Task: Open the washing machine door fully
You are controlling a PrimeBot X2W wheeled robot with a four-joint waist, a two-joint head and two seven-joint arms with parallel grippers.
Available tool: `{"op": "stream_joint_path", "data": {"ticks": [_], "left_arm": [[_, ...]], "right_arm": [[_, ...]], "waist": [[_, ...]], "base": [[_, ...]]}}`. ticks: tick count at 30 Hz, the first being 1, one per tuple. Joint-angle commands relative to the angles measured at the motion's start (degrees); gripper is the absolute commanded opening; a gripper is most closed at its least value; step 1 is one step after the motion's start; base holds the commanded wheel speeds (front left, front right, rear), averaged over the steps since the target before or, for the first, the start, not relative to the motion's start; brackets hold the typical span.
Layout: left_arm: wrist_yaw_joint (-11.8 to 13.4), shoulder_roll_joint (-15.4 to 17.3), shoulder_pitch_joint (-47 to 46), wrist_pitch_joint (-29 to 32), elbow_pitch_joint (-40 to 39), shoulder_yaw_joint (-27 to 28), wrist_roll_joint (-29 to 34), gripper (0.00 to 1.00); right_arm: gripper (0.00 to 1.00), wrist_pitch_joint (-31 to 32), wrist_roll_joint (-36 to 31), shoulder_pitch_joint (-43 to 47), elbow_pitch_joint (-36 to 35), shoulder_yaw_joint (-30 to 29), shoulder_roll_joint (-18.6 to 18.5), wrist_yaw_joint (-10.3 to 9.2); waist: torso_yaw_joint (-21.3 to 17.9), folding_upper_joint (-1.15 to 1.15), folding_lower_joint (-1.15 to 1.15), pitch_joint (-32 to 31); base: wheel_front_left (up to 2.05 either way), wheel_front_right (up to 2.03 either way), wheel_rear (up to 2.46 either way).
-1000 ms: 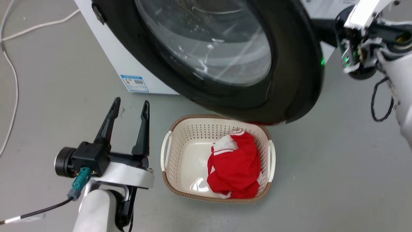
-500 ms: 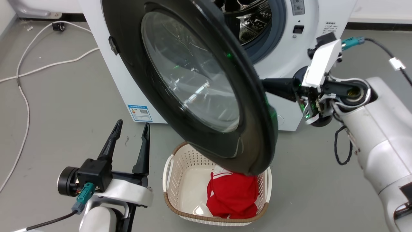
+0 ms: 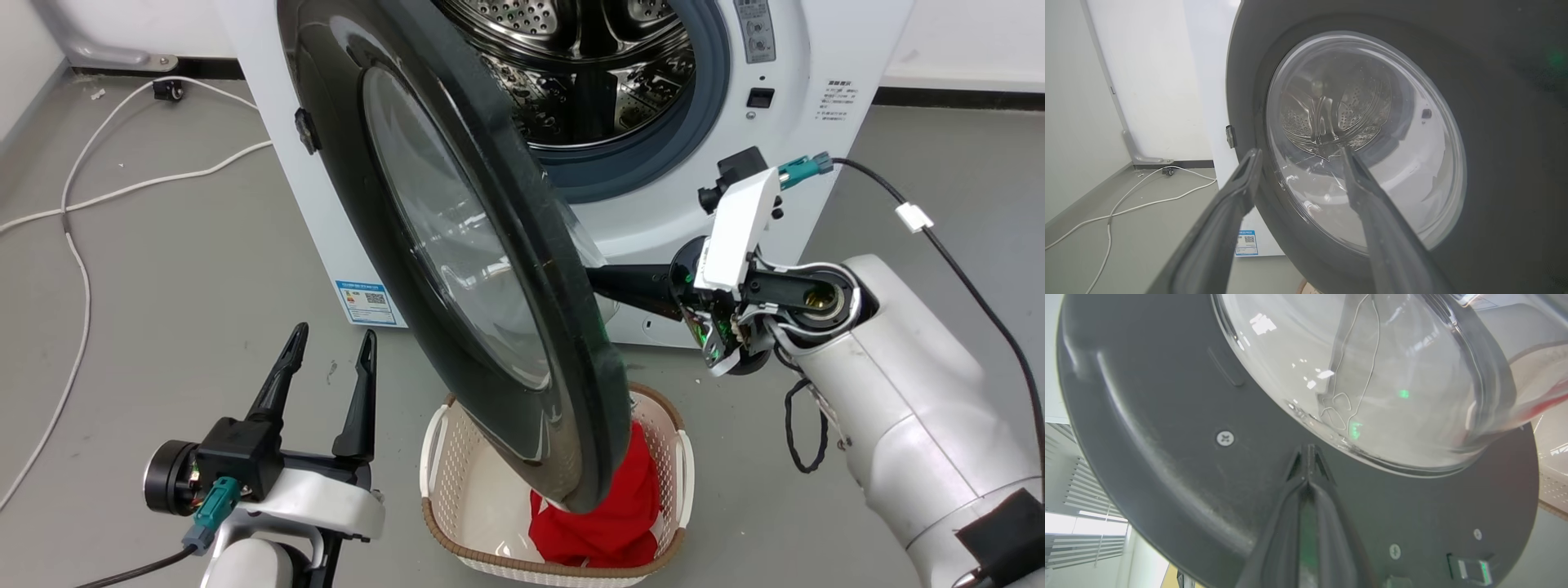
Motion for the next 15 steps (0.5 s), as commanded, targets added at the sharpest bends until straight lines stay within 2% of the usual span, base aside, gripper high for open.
{"op": "stream_joint_path", "data": {"ticks": [1,11,15], "left_arm": [[0.0,0.0,0.6,-0.2,0.0,0.2,0.3,1.0],[0.0,-0.5,0.8,-0.2,-0.3,0.4,0.2,1.0],[0.0,-0.6,0.9,-0.2,-0.4,0.5,0.3,1.0]], "right_arm": [[0.0,-0.1,0.2,1.2,-0.6,0.3,0.6,0.0],[0.0,-1.2,0.6,3.2,-2.3,0.4,1.5,0.0],[0.0,-4.4,0.6,4.0,-4.3,-1.2,1.3,0.0]], "waist": [[0.1,0.0,0.01,-0.1],[0.0,0.0,0.01,-0.2],[-0.3,0.0,0.01,-0.1]], "base": [[0.0,0.0,0.0],[0.0,0.0,0.0],[0.0,0.0,0.0]]}}
